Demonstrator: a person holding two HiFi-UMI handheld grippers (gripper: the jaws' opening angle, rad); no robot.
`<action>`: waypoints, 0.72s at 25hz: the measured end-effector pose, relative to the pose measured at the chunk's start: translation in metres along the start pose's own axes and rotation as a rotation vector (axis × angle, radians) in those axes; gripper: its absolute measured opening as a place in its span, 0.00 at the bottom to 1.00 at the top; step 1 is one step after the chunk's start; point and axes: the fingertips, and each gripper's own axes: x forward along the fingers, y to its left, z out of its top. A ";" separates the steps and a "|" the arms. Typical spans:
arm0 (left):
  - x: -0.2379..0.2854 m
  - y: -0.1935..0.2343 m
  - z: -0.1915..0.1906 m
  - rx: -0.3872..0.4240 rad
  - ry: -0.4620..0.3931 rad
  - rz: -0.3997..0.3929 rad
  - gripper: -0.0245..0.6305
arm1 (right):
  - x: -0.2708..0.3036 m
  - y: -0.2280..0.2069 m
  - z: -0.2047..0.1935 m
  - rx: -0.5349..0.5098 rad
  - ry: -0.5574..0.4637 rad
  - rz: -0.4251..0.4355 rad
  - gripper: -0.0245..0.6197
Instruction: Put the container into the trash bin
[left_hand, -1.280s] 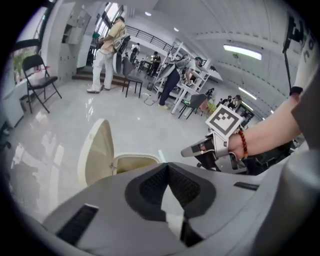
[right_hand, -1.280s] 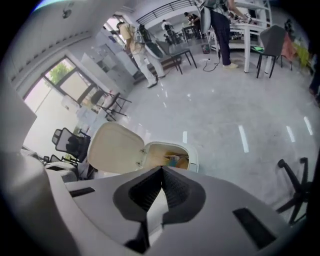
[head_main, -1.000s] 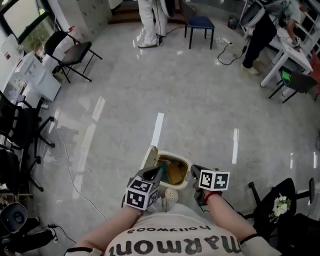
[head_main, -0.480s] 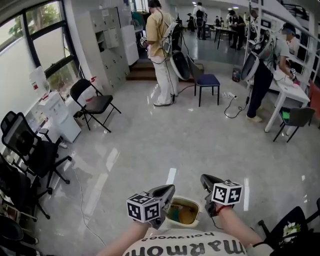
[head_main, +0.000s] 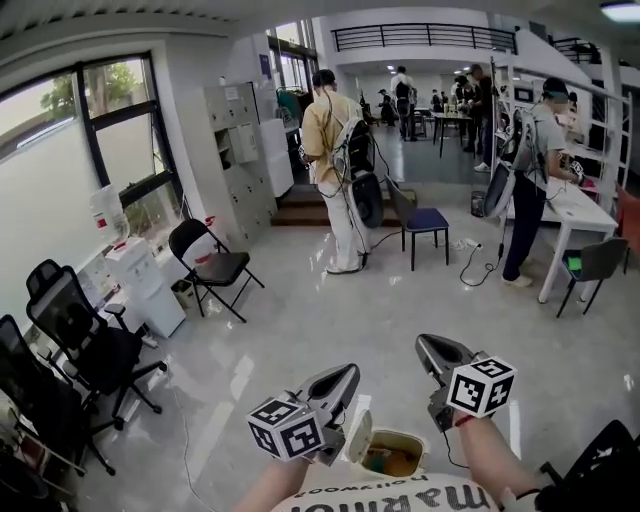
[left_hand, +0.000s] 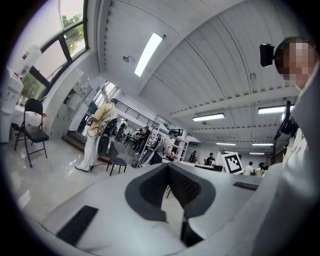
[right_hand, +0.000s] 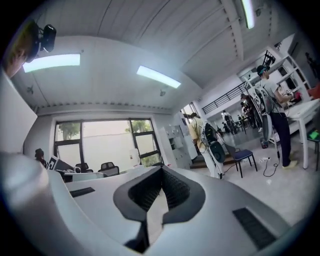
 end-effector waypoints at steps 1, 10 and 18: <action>-0.008 -0.007 0.002 0.011 0.000 -0.007 0.02 | -0.005 0.010 0.004 0.000 -0.010 0.004 0.04; -0.089 -0.057 -0.011 0.002 0.013 -0.039 0.02 | -0.070 0.085 -0.017 0.025 -0.012 -0.034 0.04; -0.141 -0.090 -0.017 -0.022 -0.012 -0.069 0.02 | -0.112 0.128 -0.036 0.014 0.029 -0.081 0.04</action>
